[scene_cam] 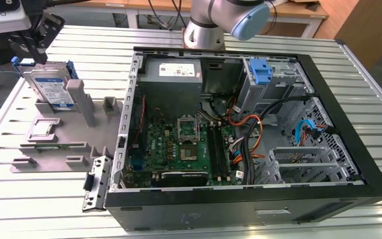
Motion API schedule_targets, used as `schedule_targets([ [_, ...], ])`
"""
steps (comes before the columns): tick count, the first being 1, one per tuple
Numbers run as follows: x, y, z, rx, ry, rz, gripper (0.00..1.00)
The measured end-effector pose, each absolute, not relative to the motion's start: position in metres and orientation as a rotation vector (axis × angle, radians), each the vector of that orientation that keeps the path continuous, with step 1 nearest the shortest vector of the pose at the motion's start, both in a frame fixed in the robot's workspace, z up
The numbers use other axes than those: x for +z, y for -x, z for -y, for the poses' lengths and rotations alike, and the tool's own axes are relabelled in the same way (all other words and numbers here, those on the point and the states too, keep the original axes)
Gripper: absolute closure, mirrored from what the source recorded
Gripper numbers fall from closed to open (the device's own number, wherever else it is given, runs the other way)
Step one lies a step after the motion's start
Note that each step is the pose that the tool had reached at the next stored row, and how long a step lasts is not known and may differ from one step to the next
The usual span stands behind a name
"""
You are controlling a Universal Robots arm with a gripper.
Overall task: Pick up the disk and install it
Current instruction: 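Reach for the disk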
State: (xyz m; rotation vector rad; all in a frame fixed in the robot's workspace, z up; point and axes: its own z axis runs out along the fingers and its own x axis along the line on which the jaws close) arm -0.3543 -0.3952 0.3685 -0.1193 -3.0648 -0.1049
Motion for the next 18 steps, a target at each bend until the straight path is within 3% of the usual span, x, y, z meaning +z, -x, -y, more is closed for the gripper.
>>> schedule_targets([
  [18,0.358,0.370,0.370,-0.107,0.119,3.082,0.90],
])
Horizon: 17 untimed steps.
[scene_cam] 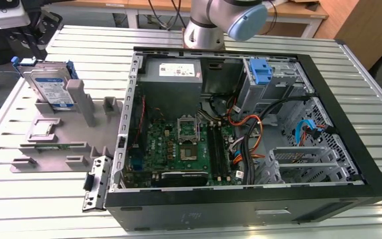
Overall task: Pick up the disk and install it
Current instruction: 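Reach for the disk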
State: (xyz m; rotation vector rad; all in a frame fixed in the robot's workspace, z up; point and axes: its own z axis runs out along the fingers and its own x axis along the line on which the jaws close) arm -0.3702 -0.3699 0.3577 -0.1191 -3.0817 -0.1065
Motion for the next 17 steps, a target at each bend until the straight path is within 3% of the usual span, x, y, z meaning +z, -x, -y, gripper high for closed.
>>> schedule_targets([
  [17,0.346,0.383,0.357,-0.091,0.119,3.098,0.90],
])
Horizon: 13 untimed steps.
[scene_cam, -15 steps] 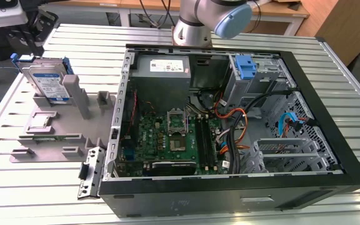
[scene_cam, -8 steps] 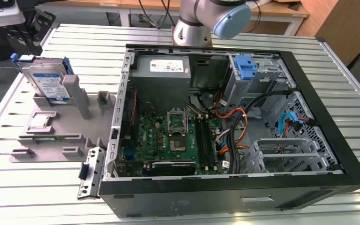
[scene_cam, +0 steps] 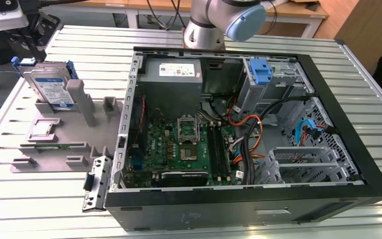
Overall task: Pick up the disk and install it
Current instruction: 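Reach for the disk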
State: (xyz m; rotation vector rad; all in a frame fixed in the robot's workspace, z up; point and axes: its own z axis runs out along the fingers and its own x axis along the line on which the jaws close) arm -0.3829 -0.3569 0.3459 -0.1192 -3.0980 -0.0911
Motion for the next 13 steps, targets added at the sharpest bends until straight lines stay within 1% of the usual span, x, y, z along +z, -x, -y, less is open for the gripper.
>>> schedule_targets([
  [13,0.3437,0.3870,0.3533,-0.092,0.119,3.108,0.90],
])
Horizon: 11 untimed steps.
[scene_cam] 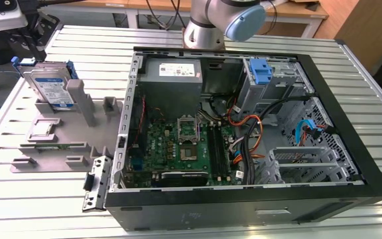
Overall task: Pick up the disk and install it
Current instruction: 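Reach for the disk, then pick up the disk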
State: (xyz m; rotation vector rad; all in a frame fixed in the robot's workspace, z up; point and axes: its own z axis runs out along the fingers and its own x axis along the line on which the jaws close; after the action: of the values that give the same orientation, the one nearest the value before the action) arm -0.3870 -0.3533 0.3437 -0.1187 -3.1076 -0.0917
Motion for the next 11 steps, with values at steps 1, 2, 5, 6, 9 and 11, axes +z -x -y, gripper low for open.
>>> schedule_targets([
  [1,0.3436,0.3870,0.3532,-0.092,0.119,3.108,0.90],
  [2,0.3437,0.3870,0.3532,-0.092,0.119,3.108,0.90],
  [5,0.3436,0.3870,0.3532,-0.091,0.119,3.108,0.90],
  [6,0.3436,0.3870,0.3531,-0.089,0.119,3.108,0.90],
  [9,0.3436,0.3870,0.3532,-0.086,0.119,3.108,0.90],
  [11,0.3436,0.3870,0.3532,-0.080,0.119,3.108,0.90],
])
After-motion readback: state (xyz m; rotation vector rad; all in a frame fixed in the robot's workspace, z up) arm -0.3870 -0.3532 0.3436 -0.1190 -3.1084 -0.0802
